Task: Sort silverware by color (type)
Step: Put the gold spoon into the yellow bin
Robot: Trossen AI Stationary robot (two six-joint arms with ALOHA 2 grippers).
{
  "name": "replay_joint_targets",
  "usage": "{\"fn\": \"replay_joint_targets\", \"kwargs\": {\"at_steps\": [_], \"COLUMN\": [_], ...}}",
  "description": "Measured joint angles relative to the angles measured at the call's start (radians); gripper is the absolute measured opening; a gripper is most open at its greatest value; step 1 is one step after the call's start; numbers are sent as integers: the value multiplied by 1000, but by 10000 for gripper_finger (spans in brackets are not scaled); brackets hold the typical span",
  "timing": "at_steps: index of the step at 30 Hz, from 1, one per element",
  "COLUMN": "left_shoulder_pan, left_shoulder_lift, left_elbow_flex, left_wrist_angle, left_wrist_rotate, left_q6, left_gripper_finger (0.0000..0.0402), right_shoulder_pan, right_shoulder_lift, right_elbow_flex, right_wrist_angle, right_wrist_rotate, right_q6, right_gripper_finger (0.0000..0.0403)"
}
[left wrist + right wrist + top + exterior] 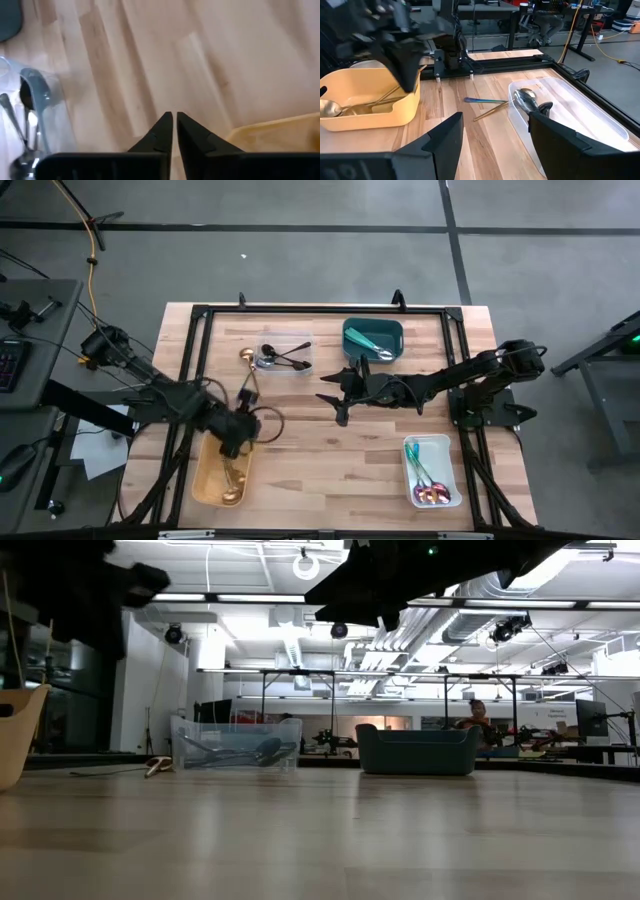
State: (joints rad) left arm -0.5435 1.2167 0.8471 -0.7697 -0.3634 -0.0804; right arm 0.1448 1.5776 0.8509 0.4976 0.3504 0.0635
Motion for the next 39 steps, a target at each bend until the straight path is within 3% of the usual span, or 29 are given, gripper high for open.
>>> {"fn": "replay_joint_targets", "kwargs": {"at_steps": [9,19,29,39], "left_shoulder_pan": [243,401,530,578], "left_shoulder_lift": [65,231,387,485], "left_elbow_flex": [0,0,0,6], "left_wrist_angle": [-12,-73,-71,-77], "left_wrist_rotate": [148,66,63,65], "left_q6": [303,683,853,905], "left_gripper_finger": [96,174,169,153], "right_shoulder_pan": [0,0,0,0], "right_shoulder_lift": [0,0,0,0], "right_elbow_flex": [0,0,0,0], "right_wrist_angle": [-2,-22,-34,-46], "right_wrist_rotate": [1,1,1,5], "right_q6": [0,7,8,8], "right_gripper_finger": [222,222,222,222]}}
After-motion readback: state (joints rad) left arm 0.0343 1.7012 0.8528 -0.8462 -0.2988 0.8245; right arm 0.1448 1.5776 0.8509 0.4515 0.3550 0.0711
